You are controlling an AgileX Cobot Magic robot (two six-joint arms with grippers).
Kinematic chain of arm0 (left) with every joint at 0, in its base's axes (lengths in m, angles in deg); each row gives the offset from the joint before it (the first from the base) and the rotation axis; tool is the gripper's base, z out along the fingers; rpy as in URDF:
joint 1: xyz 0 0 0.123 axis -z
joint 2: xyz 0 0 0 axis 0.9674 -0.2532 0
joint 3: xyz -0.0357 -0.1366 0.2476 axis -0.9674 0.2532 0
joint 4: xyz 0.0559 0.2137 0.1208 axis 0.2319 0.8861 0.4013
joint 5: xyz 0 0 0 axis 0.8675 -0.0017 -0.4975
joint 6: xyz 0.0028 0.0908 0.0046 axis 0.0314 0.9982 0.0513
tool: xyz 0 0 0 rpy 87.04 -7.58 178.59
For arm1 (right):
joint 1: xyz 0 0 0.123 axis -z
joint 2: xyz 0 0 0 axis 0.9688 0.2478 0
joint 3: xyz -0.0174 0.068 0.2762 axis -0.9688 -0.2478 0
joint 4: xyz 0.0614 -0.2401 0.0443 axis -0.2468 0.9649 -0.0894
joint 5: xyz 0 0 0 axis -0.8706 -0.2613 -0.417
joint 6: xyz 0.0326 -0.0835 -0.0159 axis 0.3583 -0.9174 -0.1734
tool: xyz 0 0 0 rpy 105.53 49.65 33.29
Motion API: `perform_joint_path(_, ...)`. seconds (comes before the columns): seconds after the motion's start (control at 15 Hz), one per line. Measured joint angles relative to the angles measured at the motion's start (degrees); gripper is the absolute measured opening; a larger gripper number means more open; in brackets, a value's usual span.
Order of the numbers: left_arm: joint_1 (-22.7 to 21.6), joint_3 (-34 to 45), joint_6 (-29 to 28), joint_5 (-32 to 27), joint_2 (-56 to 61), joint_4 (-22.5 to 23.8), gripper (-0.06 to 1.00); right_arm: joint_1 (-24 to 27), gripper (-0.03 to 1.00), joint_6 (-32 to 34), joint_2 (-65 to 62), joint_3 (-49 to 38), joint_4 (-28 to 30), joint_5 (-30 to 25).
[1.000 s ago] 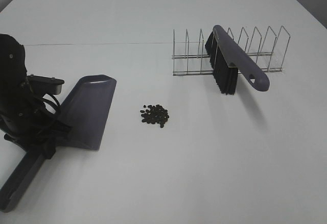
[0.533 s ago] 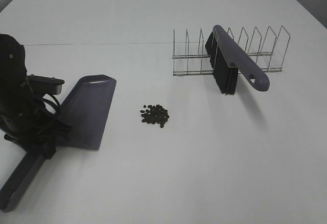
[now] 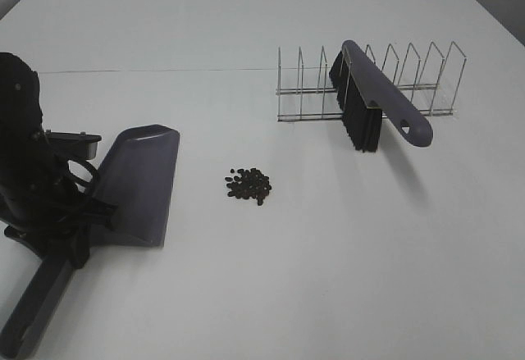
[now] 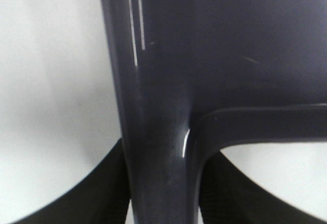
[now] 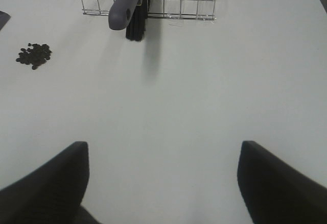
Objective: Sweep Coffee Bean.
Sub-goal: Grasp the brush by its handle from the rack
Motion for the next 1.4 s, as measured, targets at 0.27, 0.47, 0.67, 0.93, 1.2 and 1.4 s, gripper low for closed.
perform_joint_path(0.27, 0.0, 0.0, -1.32, -0.57, 0.0, -1.38, 0.34, 0.0, 0.71, -0.4, 0.4, 0.0, 1.26, 0.17)
perform_joint_path(0.47, 0.0, 0.0, -1.95, -0.57, 0.0, -1.55, 0.34, 0.0, 0.74, 3.72, 16.9, 4.07, 1.26, 0.0)
perform_joint_path(0.67, 0.0, 0.0, -1.55, -0.57, 0.06, -1.55, 0.34, 0.0, 0.8, 6.59, 35.81, 13.69, -1.43, 0.17)
perform_joint_path(0.93, 0.0, 0.63, -1.55, 0.4, 4.87, -0.69, 0.34, 0.0, 0.8, 6.53, 56.49, 23.38, -3.95, 1.2)
perform_joint_path(1.2, 0.0, 0.63, -1.6, 0.17, 8.14, 0.74, 0.34, 0.0, 0.8, 4.35, 73.57, 35.12, -4.13, -0.8)
perform_joint_path(1.4, 0.0, 0.63, -1.6, -0.8, 8.14, 0.97, 0.34, 0.0, 0.8, 2.01, 88.98, 51.57, -5.33, -4.53)
